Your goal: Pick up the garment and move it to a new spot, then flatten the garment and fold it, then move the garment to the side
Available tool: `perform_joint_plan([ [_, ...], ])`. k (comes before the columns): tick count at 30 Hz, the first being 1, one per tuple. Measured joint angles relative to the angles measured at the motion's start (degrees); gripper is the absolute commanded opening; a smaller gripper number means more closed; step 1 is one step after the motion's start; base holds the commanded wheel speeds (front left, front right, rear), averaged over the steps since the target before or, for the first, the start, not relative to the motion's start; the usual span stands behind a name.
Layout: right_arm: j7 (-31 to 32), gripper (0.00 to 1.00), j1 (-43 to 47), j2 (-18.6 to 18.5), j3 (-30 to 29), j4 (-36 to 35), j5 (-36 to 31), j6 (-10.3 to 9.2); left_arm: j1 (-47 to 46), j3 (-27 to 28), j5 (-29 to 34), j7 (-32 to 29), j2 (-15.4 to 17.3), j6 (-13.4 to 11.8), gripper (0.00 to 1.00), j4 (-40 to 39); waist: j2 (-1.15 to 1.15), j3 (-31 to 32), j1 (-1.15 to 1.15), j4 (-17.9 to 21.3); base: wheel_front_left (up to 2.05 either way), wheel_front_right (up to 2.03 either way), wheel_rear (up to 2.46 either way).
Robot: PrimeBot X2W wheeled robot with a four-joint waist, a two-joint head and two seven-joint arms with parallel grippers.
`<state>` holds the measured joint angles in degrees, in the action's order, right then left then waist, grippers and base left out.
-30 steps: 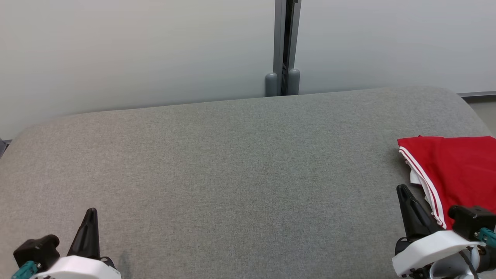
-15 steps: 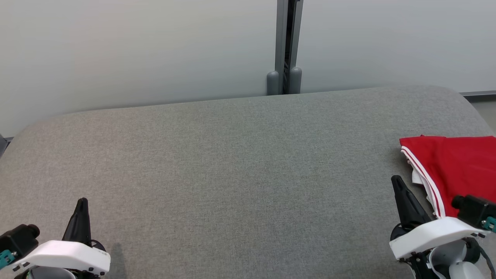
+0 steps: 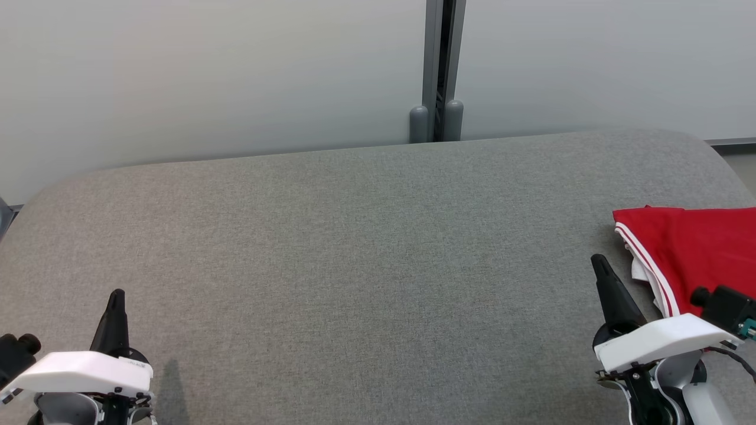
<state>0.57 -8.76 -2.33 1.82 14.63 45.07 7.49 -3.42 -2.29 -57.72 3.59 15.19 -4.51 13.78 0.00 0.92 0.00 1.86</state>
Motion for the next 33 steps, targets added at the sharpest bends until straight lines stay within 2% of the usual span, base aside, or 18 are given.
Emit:
perform_joint_plan([
  [33, 0.2, 0.00, -6.9, -0.1, 1.7, 7.8, 23.4, 0.00, -5.2, 9.2, -15.1, -6.4, -5.0, 5.5, 0.00, 4.2, 0.00, -0.7, 0.00, -0.7, 0.00, 0.00, 0.00],
])
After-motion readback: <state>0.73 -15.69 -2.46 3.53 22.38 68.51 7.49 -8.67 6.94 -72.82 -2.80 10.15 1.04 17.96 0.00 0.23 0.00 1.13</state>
